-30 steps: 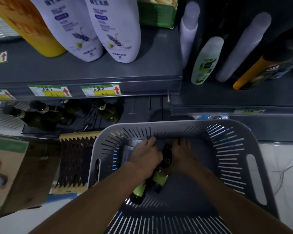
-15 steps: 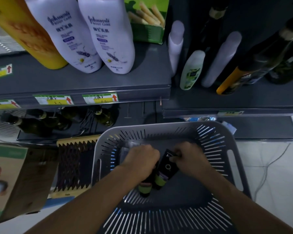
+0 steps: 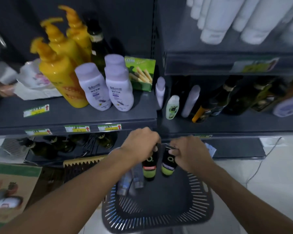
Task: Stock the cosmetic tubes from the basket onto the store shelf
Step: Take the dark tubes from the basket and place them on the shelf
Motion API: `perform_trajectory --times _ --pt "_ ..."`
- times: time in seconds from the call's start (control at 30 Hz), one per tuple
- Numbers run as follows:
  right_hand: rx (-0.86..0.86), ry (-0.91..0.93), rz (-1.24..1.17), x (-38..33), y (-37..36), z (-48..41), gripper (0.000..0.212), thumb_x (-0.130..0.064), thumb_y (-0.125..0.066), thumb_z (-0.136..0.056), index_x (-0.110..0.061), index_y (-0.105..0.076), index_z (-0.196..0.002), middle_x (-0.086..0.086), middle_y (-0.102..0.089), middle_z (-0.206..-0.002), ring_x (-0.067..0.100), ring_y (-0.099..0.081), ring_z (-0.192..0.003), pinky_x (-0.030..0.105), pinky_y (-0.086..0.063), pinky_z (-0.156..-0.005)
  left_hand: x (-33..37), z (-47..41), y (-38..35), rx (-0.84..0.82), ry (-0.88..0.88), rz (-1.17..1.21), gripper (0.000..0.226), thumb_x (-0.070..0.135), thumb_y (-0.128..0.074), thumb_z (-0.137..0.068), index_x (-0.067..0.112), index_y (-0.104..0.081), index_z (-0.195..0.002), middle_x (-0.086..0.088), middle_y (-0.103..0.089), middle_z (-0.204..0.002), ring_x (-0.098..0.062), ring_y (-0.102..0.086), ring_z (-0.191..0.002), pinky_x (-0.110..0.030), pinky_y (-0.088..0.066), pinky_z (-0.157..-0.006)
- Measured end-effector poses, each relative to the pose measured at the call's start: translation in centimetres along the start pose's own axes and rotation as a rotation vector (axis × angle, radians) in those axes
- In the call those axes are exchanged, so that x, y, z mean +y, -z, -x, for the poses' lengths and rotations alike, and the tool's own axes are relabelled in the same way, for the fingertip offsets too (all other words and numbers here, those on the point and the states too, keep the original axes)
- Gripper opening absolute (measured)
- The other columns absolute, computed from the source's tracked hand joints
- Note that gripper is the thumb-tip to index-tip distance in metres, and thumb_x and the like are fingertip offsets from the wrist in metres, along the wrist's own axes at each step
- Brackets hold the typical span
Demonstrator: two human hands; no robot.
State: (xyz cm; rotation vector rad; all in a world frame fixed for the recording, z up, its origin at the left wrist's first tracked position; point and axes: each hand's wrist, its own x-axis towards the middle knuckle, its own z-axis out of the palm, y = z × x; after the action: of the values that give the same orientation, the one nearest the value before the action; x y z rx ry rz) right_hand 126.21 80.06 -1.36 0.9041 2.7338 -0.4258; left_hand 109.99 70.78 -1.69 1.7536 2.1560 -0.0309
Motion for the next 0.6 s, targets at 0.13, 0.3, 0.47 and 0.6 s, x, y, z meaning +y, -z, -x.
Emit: perform_trajectory --times 0.13,0.3,0.47,0.6 --pt "0.069 -0.009 0.009 -1.0 7.5 3.1 0.029 -0.026 -0.059 -0.099 -0.019 -0.048 -0.073 0.000 -0.045 -0.065 0.030 -0.051 -0.071 0.035 -0.035 -0.061 1.9 0.9 6.7 0.121 -0.056 -0.009 0.025 0.018 -0.070 -0.087 0.032 -0.073 -0.107 -0.004 -0.073 -0.100 -0.033 -0.068 -0.098 -0.034 -0.046 -0.068" --pt "0.224 0.000 -0.008 -0.3 16.2 7.9 0.011 -0.029 -0.068 -0.093 -0.020 -0.074 -0.093 0.006 -0.072 -0.084 0.028 -0.061 -0.079 0.032 -0.043 -0.066 5.5 3.0 15.6 0.182 -0.106 -0.089 0.012 0.025 -0.074 -0.088 0.020 -0.072 -0.098 -0.013 -0.071 -0.092 -0.037 -0.067 -0.092 -0.039 -0.054 -0.069" --pt "0.340 -0.043 -0.023 1.9 24.4 12.6 0.012 -0.033 -0.072 -0.091 -0.022 -0.075 -0.088 -0.001 -0.072 -0.085 0.026 -0.065 -0.082 0.037 -0.055 -0.073 9.6 5.1 22.9 0.205 -0.173 -0.156 0.018 0.035 -0.076 -0.086 0.026 -0.073 -0.101 -0.005 -0.073 -0.096 -0.031 -0.067 -0.092 -0.037 -0.055 -0.070" --pt "0.437 -0.027 -0.074 4.5 29.6 15.8 0.019 -0.032 -0.075 -0.090 -0.021 -0.067 -0.077 -0.012 -0.052 -0.065 0.016 -0.054 -0.068 0.031 -0.044 -0.065 13.6 6.0 28.0 0.254 -0.239 -0.157 0.016 0.037 -0.075 -0.087 0.028 -0.073 -0.100 0.000 -0.073 -0.092 -0.026 -0.068 -0.089 -0.040 -0.058 -0.072"
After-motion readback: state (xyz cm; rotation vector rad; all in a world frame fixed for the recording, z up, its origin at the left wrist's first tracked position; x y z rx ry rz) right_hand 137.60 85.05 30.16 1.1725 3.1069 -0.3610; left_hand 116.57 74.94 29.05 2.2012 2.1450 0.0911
